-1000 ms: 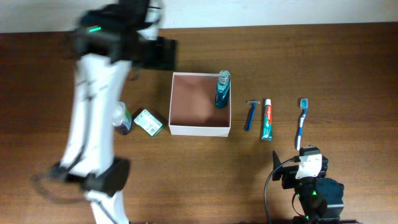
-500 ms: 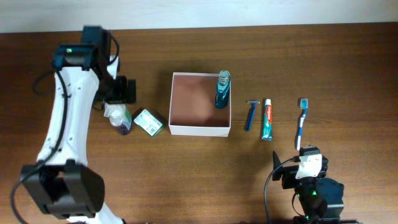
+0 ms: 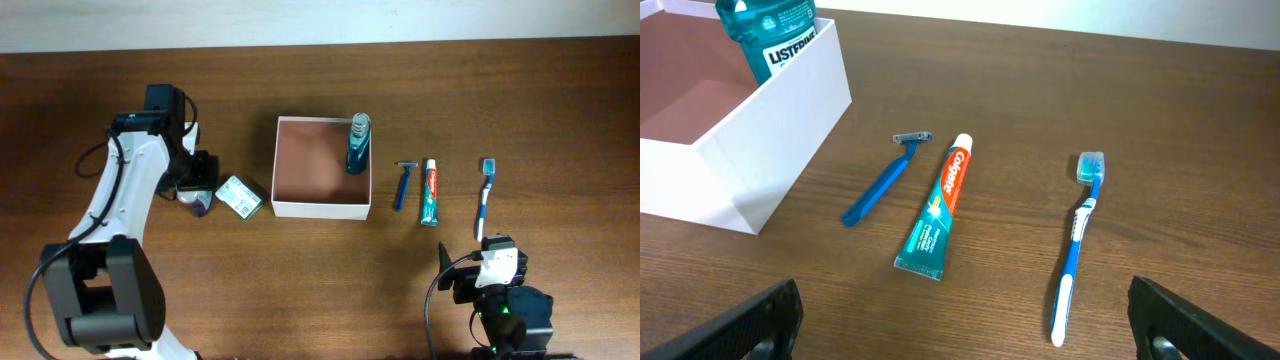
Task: Pack container
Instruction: 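Move the left gripper to the soap pump bottle and grasp it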
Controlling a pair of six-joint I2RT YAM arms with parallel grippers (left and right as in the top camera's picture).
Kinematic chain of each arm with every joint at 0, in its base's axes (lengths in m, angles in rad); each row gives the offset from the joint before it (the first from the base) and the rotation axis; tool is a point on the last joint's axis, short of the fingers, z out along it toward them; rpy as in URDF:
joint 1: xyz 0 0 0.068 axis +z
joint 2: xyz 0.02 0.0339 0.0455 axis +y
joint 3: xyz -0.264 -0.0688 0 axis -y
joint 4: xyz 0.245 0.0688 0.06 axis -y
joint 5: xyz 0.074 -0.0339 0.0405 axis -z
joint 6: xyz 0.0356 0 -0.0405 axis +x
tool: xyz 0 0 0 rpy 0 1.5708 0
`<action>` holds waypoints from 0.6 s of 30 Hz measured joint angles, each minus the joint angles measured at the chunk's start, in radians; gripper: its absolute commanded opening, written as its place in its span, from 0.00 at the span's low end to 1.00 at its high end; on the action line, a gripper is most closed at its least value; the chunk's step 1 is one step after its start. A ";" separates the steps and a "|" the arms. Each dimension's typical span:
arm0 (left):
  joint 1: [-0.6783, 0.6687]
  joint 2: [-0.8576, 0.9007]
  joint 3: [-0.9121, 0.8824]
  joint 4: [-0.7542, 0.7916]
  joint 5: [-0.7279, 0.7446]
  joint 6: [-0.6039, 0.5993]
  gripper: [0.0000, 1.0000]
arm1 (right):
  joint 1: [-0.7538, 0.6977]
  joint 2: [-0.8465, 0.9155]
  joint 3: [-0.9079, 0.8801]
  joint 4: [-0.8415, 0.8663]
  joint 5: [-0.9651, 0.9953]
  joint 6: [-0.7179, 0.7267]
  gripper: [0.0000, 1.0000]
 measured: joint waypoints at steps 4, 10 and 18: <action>0.000 -0.006 0.000 0.003 -0.002 0.005 0.37 | 0.000 0.000 0.000 -0.001 0.000 0.000 0.99; 0.000 -0.007 0.014 -0.024 0.005 0.003 0.23 | 0.000 0.000 0.000 -0.001 0.000 0.000 0.99; -0.003 -0.010 0.261 -0.268 0.056 0.003 0.22 | 0.000 0.000 0.000 -0.001 0.000 0.000 0.99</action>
